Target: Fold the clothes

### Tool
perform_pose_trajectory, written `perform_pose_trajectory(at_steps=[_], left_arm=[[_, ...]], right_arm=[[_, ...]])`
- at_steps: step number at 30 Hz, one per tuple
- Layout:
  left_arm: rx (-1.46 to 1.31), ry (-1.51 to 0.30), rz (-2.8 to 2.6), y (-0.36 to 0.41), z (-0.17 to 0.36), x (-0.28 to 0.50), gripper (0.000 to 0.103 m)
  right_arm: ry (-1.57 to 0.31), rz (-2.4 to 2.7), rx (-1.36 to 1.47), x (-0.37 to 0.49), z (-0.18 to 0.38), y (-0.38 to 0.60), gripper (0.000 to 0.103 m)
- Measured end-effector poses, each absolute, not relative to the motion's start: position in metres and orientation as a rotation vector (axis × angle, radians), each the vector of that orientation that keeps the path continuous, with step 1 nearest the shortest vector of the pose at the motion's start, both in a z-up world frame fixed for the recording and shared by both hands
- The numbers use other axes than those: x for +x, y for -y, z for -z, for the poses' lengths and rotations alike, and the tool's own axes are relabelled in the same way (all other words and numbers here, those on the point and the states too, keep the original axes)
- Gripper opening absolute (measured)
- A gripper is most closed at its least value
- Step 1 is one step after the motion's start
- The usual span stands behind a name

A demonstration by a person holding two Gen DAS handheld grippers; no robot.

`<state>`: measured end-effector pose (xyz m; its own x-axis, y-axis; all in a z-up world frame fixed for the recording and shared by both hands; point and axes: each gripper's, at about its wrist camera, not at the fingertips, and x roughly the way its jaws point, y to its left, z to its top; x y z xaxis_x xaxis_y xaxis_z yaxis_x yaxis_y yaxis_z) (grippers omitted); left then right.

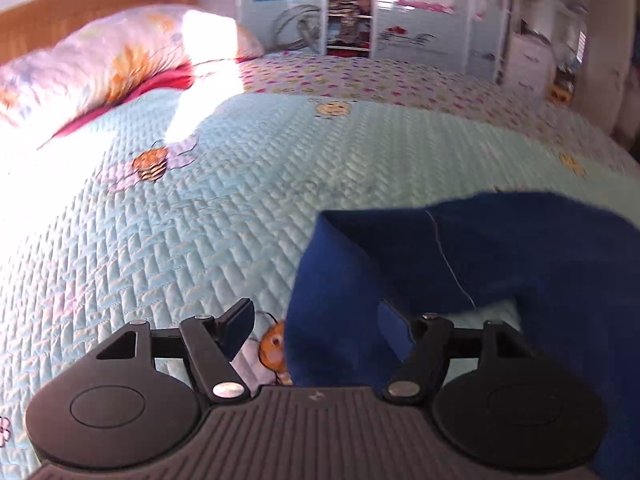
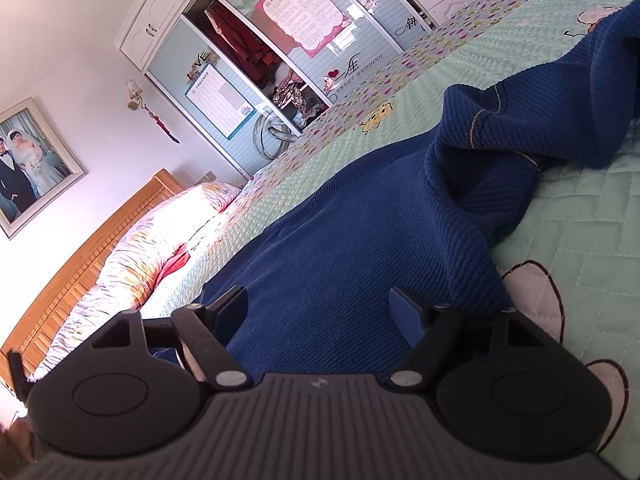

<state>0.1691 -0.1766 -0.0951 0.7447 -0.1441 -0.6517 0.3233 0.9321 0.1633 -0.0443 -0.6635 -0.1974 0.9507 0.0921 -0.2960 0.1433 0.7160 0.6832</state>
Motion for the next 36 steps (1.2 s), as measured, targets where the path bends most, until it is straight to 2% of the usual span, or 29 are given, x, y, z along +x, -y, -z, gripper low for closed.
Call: perform_pose_trajectory(at_steps=[2,7,8,9,10,12,16,19,20,23,26,28,29,31,32,36], left_arm=[[0.316,-0.652,0.276,0.180,0.095,0.139,0.085],[0.478,-0.652,0.278,0.200,0.143,0.138,0.085],[0.461,-0.657,0.281,0.199,0.142,0.142,0.073],[0.429,-0.674,0.285,0.196,0.138,0.149,0.037],[0.397,-0.691,0.289,0.194,0.134,0.155,0.025],[0.326,-0.664,0.276,0.180,0.116,0.167,0.023],[0.077,-0.588,0.141,0.121,0.065,0.197,0.024],[-0.055,-0.644,-0.074,0.068,0.054,0.232,0.042],[-0.066,-0.682,-0.185,0.054,0.058,0.241,0.051],[-0.121,-0.853,-0.414,0.022,0.080,0.251,0.052],[-0.211,-0.914,-0.490,0.010,0.100,0.226,0.052],[-0.322,-0.900,-0.415,0.014,0.107,0.204,0.052],[-0.380,-0.890,-0.371,0.017,0.109,0.192,0.056],[-0.559,-0.831,-0.258,0.020,0.115,0.177,0.071],[-0.666,-0.794,-0.208,0.021,0.118,0.171,0.075],[-0.936,-0.767,-0.116,0.025,0.130,0.189,0.076]], right_arm=[[-0.323,0.030,0.775,-0.044,0.197,0.663,0.078],[-0.325,0.031,0.774,-0.043,0.196,0.663,0.078],[-0.325,0.031,0.774,-0.043,0.196,0.663,0.078],[-0.325,0.032,0.773,-0.043,0.196,0.663,0.078],[-0.325,0.032,0.773,-0.043,0.196,0.663,0.078],[-0.324,0.032,0.773,-0.042,0.196,0.663,0.078],[-0.322,0.031,0.776,-0.043,0.197,0.664,0.078],[-0.321,0.030,0.777,-0.043,0.197,0.664,0.078],[-0.321,0.030,0.777,-0.043,0.197,0.664,0.078],[-0.319,0.029,0.780,-0.043,0.196,0.664,0.078],[-0.315,0.026,0.785,-0.043,0.197,0.665,0.078],[-0.311,0.023,0.790,-0.043,0.197,0.665,0.078],[-0.309,0.022,0.792,-0.043,0.197,0.666,0.078],[-0.305,0.019,0.796,-0.044,0.197,0.666,0.078],[-0.304,0.018,0.797,-0.044,0.198,0.666,0.078],[-0.304,0.017,0.798,-0.046,0.199,0.668,0.078]])
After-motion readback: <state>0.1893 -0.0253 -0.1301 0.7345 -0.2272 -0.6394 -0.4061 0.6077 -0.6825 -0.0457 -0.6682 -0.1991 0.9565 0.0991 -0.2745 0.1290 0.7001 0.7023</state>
